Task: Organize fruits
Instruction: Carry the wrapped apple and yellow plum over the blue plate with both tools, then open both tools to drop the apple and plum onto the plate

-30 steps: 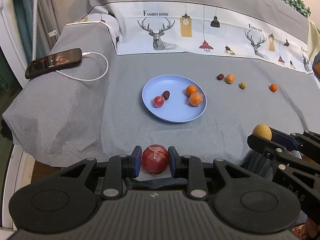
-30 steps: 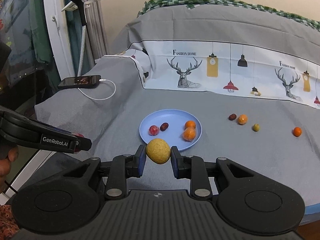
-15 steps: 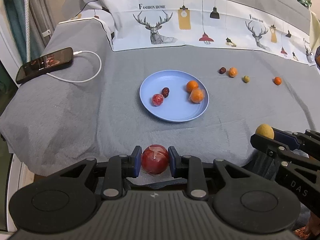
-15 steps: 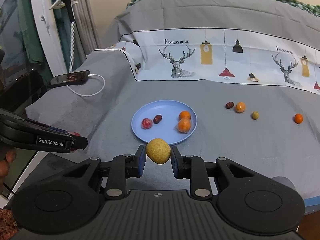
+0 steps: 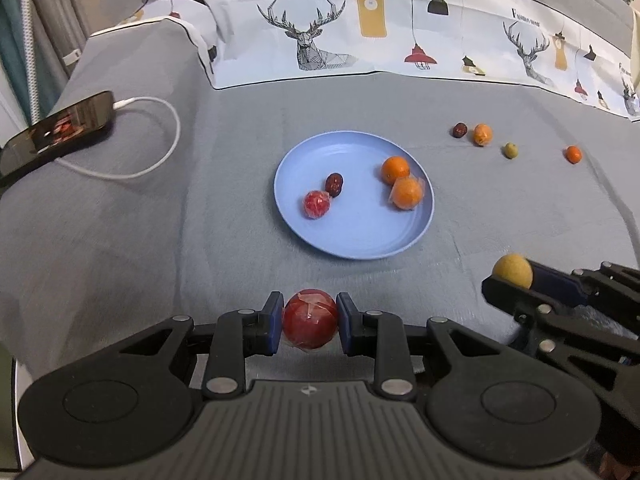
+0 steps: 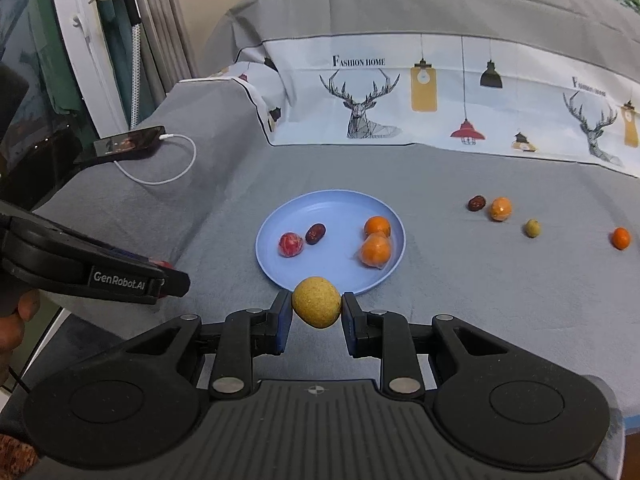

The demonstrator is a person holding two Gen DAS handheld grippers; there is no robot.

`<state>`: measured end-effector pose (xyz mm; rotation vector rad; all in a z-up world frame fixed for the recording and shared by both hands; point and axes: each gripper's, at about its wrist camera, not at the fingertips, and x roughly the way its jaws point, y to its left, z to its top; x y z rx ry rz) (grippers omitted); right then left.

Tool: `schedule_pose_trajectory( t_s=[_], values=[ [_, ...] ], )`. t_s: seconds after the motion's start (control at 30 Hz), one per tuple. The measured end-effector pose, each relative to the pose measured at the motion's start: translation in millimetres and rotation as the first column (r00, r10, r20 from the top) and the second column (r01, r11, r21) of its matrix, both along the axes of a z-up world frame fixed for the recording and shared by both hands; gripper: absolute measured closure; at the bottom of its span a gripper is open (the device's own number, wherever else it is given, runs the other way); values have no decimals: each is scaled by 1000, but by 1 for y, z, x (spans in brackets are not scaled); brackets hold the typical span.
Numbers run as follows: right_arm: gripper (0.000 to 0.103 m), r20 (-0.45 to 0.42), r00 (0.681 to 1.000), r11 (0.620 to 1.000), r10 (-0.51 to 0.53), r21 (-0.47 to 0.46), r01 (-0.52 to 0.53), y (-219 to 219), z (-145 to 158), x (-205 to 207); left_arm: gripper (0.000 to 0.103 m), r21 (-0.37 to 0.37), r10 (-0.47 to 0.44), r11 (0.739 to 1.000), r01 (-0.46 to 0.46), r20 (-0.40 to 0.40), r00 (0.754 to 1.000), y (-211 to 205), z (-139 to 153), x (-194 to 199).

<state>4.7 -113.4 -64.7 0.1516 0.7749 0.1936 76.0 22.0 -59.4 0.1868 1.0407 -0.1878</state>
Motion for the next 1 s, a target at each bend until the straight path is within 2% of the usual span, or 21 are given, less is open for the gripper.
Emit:
schedule_pose_trajectory(
  t_s=[0.2,0.5,0.8,0.83,0.87,0.9,0.93,0.97,1.0],
  values=[
    [75,-38,999,1000,-9,-3,8,-1,-19,40,72,19,-36,999,36,1,999,-15,-16,44],
    [75,-80,997,998,-6,-61,1,1,-59,100,72,33,-60,998,61,-37,998,-37,-62,110],
    [75,-119,993,996,11,-92,-22,1,-90,133,72,79,-79,993,84,-75,994,-46,-99,140],
    [75,-121,993,995,12,-93,-23,1,-91,135,67,73,-84,993,89,-76,994,-46,-101,141],
    [75,-121,993,995,17,-94,-29,2,-92,137,49,64,-94,993,99,-81,992,-46,-101,142],
    [73,-116,993,995,23,-96,-34,3,-92,138,37,52,-99,993,103,-80,992,-46,-99,143],
    [67,-102,995,994,17,-105,-28,4,-91,139,23,49,-92,994,95,-57,994,-44,-95,142],
    [56,-90,996,993,4,-121,-15,4,-88,139,12,70,-88,994,88,-15,996,-42,-89,139],
    [46,-78,997,990,-11,-140,0,3,-86,137,6,72,-103,992,102,14,995,-40,-83,137]
  ],
)
